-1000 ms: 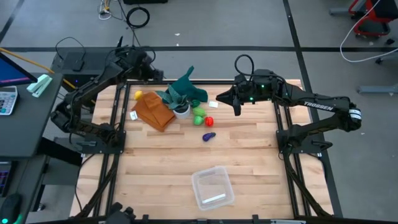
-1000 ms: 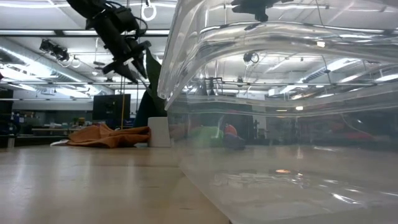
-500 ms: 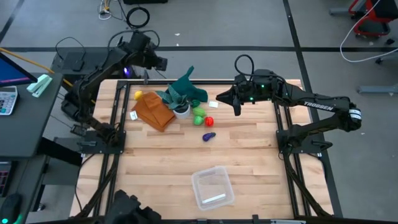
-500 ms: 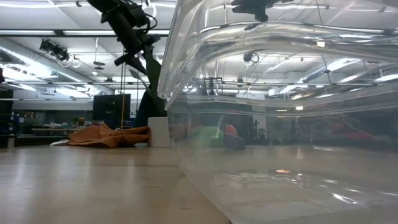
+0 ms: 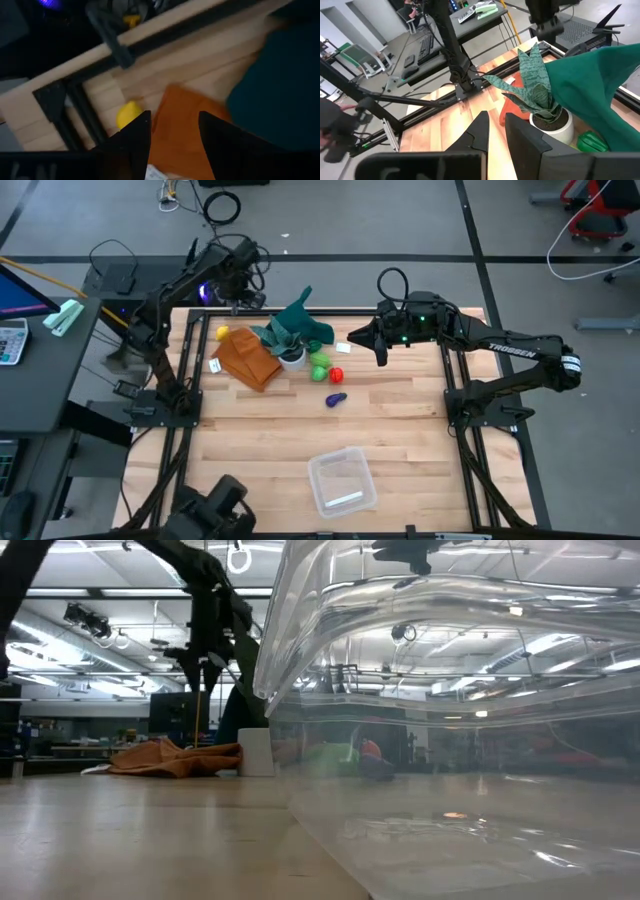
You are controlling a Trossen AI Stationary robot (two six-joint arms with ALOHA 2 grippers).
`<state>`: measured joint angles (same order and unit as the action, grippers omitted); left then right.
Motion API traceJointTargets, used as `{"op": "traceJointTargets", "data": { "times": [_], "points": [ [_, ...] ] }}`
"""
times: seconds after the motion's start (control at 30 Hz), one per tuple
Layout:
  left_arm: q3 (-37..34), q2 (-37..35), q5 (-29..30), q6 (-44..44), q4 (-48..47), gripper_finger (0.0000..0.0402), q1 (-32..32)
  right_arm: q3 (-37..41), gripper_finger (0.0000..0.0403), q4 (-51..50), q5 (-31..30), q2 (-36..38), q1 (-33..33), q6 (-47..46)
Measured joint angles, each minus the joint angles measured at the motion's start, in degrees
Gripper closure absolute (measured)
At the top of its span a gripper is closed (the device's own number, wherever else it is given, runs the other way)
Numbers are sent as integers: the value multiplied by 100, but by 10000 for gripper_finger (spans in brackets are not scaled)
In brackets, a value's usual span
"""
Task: Pick and placing Produce into tupperware
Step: Put the lemon into the transparent bin
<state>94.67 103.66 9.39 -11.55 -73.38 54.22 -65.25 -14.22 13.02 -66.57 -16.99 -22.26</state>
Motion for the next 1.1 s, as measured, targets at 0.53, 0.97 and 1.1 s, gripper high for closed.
{"op": "traceJointTargets", "data": {
  "times": [0.53, 0.97, 1.1],
  "points": [
    [-1257, 146, 293, -140, -88, 213, 571, 0, 373, -7, 7, -2, 4, -2],
    [-1381, 144, 306, -99, 102, 166, 903, 0, 373, -11, 20, -2, 4, -4],
    [-1381, 144, 305, -128, 195, 136, 898, 0, 373, -11, 19, -2, 4, -4]
  ]
}}
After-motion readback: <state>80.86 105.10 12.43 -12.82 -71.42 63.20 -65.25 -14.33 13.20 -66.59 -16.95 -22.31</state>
